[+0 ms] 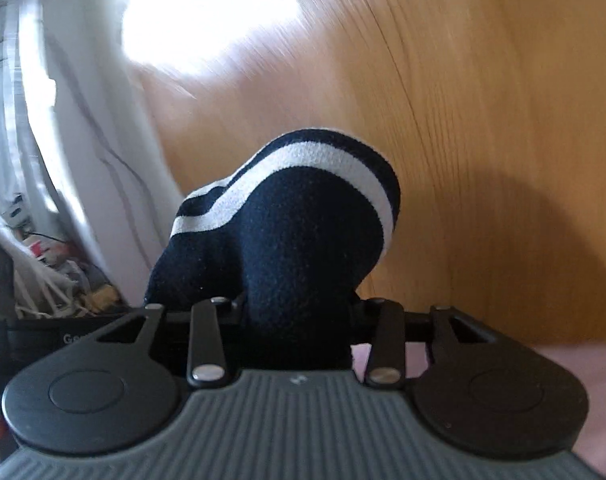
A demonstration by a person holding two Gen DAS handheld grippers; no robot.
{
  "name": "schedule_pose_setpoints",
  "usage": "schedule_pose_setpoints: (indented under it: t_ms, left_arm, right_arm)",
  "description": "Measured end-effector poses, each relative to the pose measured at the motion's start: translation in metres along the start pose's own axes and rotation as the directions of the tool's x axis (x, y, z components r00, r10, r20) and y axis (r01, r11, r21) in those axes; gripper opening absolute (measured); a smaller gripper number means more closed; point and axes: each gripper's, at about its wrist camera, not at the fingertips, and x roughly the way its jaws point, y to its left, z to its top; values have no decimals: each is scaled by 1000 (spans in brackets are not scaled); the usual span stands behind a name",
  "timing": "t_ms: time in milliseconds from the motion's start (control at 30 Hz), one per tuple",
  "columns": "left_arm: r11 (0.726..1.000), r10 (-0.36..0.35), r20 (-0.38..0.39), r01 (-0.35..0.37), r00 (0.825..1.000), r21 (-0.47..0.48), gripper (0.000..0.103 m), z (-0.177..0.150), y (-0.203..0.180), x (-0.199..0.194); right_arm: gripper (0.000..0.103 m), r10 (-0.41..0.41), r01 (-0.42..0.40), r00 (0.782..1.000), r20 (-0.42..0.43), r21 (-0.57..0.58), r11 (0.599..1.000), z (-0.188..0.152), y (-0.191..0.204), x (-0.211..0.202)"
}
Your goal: Fold small clothes
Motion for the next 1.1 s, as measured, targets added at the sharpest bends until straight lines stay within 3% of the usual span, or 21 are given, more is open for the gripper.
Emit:
schedule_pose_setpoints:
  t_ms: [33,100,167,300,367,433,700,900,1100]
  left_arm:
    - [999,42,-38,-42,998,3,52,-5,3,18]
    - [999,44,3,-44,999,-2,59,-13,8,23]
    - [997,63,9,-63,998,36,61,-15,-1,19]
    - [994,85,69,-90,994,68,65,-24,-16,-20]
    - [993,89,117,-96,989,61,80,-35,-17,-48]
    - [990,120,146,-130,982,60,86,-54,-20,-77]
    - [975,200,106,-209,974,80,87,-128,-31,-133]
    - [963,233,84,-242,969,115,89,-165,-38,-157]
    - [954,254,110,-268,961,133,90,-178,-42,-172]
  right_arm:
    - [45,-33,35,998,-51,33,999,-7,-11,20]
    - [56,-134,144,981,-138,62,988,-23,-29,47]
    - [60,-95,113,987,-132,139,984,-22,-40,42]
    - [61,-157,163,983,-96,68,984,-19,-30,7]
    - [67,-167,169,985,-49,34,985,-24,-20,-23]
    - [70,-196,196,981,-14,9,981,-37,-8,-59]
    - [71,-268,269,963,-40,30,963,-106,28,-159]
    - [71,-329,329,944,-25,48,943,-145,48,-189]
    - [75,-364,366,929,65,-21,930,-161,61,-205]
